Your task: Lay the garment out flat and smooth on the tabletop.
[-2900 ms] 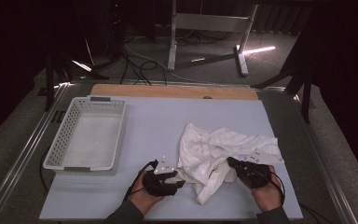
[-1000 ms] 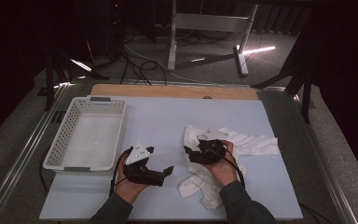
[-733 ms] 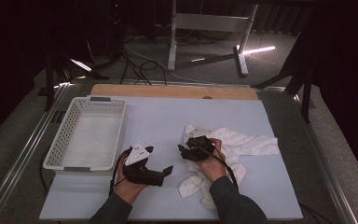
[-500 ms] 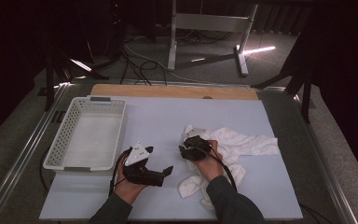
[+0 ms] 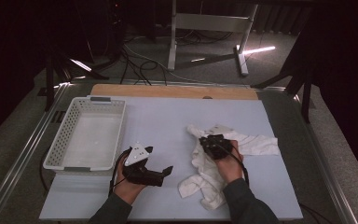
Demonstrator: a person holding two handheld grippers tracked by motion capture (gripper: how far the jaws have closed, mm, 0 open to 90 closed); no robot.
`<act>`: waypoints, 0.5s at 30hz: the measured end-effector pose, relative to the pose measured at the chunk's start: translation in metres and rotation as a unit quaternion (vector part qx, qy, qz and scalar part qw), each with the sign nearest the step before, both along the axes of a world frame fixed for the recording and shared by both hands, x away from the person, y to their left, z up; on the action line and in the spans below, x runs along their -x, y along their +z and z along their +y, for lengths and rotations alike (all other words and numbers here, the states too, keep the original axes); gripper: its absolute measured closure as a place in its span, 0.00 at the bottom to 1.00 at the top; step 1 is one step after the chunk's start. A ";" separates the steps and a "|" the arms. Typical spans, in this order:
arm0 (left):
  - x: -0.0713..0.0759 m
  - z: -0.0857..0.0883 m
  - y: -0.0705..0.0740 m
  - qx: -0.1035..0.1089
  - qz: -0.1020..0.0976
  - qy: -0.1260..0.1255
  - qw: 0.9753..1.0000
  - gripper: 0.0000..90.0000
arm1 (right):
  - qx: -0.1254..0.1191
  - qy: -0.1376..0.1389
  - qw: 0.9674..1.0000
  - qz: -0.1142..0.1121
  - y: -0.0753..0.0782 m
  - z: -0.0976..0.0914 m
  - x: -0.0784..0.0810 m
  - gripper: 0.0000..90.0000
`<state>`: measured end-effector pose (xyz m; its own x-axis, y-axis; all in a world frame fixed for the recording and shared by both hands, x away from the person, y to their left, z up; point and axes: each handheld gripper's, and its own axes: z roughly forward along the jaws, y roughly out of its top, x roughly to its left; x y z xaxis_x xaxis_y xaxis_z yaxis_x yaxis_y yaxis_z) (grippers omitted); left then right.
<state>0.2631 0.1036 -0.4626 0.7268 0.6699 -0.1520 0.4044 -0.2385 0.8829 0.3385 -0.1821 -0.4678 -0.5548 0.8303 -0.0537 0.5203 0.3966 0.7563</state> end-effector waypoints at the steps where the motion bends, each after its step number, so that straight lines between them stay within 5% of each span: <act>1: 0.000 0.000 0.000 -0.001 0.001 -0.001 1.000 0.00 | -0.002 -0.007 1.000 0.002 0.001 -0.010 0.001 0.95; 6: -0.001 -0.004 -0.002 -0.004 0.004 -0.003 1.000 0.01 | -0.010 -0.045 0.999 0.010 -0.004 -0.050 0.005 0.95; 15: -0.001 -0.005 -0.003 -0.005 0.005 -0.004 1.000 0.00 | 0.021 -0.095 0.995 0.012 -0.016 -0.092 0.015 0.95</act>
<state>0.2639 0.0987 -0.4657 0.7312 0.6648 -0.1528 0.4106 -0.2500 0.8769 0.3237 -0.2741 -0.4836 -0.3901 0.9173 -0.0803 0.6059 0.3213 0.7278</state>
